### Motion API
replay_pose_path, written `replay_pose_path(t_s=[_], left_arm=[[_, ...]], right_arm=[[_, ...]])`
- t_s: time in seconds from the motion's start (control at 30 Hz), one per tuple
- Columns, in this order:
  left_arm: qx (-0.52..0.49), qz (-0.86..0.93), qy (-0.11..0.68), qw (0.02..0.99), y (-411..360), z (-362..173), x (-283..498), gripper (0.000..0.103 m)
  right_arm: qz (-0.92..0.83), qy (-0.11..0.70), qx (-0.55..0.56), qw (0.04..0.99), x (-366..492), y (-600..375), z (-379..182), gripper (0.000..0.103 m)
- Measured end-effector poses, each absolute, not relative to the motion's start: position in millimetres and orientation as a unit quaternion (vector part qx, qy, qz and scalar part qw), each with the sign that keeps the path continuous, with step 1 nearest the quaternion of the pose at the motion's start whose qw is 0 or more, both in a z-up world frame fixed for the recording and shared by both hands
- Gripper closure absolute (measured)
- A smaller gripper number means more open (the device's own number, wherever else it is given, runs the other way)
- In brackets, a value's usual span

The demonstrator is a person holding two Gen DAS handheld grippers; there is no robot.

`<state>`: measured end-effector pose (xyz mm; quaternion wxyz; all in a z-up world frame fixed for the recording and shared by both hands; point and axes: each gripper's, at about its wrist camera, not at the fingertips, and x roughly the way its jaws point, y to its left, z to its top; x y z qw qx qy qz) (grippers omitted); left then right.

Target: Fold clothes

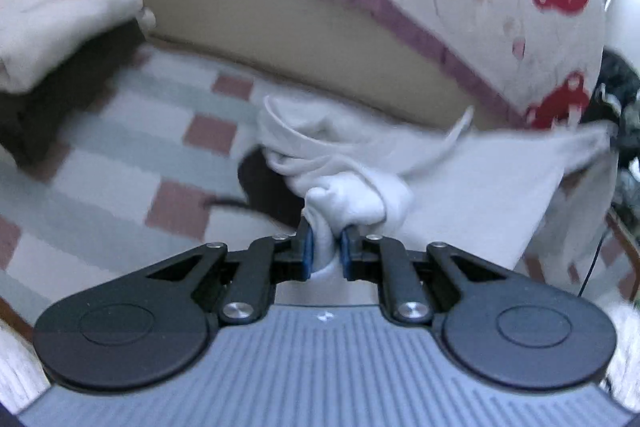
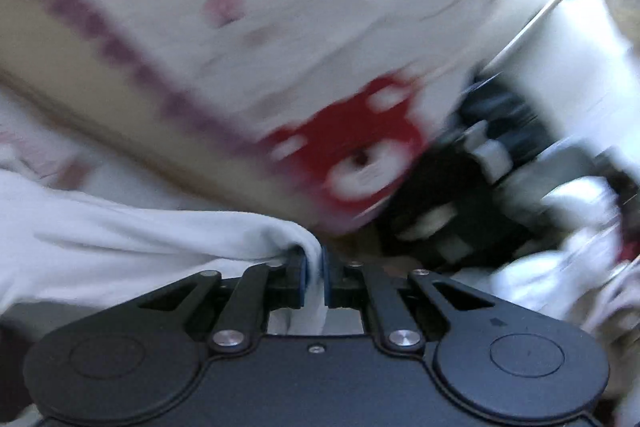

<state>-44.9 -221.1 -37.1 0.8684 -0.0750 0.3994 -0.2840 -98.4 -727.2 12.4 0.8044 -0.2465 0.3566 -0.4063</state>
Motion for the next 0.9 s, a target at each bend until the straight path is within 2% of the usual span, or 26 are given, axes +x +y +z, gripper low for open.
replay_pose_path(t_s=[0.03, 0.1, 0.13, 0.27, 0.33, 0.4, 0.47, 0.53, 0.57, 0.63, 0.67, 0.73, 0.8, 0.9], left_arm=[[-0.066, -0.279, 0.408, 0.867, -225.5, -44.5, -45.3, 0.090], [-0.040, -0.258, 0.433, 0.863, -233.3, -64.1, -42.2, 0.089], [-0.027, -0.247, 0.446, 0.860, -236.4, -73.8, -40.5, 0.089], [-0.006, -0.232, 0.487, 0.842, -240.1, -100.0, -33.2, 0.086], [0.009, -0.229, 0.486, 0.843, -240.8, -103.4, -35.9, 0.078], [0.026, -0.227, 0.489, 0.842, -244.5, -105.1, -40.0, 0.053], [0.059, -0.239, 0.503, 0.829, -254.5, -109.7, -43.5, 0.046], [0.091, -0.252, 0.510, 0.817, -264.2, -115.5, -49.2, 0.046], [0.102, -0.258, 0.508, 0.815, -268.4, -117.7, -51.6, 0.049], [0.132, -0.275, 0.500, 0.811, -277.8, -119.9, -53.8, 0.084], [0.162, -0.291, 0.492, 0.804, -284.6, -116.9, -52.1, 0.091], [0.202, -0.316, 0.457, 0.806, -292.2, -100.1, -43.7, 0.091], [0.171, -0.332, 0.439, 0.817, -287.8, -79.0, -21.1, 0.091], [0.068, -0.349, 0.446, 0.821, -276.6, -66.6, 23.1, 0.091]], right_arm=[[-0.433, 0.350, -0.258, 0.790, -93.7, -738.5, 3.9, 0.070], [-0.445, 0.402, -0.187, 0.778, -85.7, -755.2, -11.4, 0.054], [-0.434, 0.427, -0.131, 0.782, -85.7, -759.6, -15.1, 0.053], [-0.300, 0.438, 0.098, 0.842, -108.4, -732.2, -36.3, 0.049], [-0.224, 0.447, 0.191, 0.845, -118.2, -711.4, -50.9, 0.049], [-0.144, 0.464, 0.269, 0.831, -128.7, -687.8, -67.0, 0.048], [-0.072, 0.479, 0.322, 0.813, -132.4, -661.4, -82.9, 0.048], [-0.014, 0.493, 0.349, 0.797, -133.9, -632.2, -96.4, 0.048], [0.010, 0.501, 0.353, 0.790, -134.5, -616.4, -102.2, 0.048], [0.031, 0.520, 0.308, 0.796, -131.9, -583.3, -102.7, 0.048], [0.033, 0.526, 0.271, 0.806, -129.1, -567.3, -98.5, 0.048], [0.038, 0.522, 0.185, 0.832, -122.0, -544.6, -89.5, 0.047], [0.067, 0.524, 0.140, 0.838, -112.6, -529.6, -89.4, 0.047], [0.116, 0.529, 0.103, 0.834, -98.7, -505.1, -99.1, 0.048]])
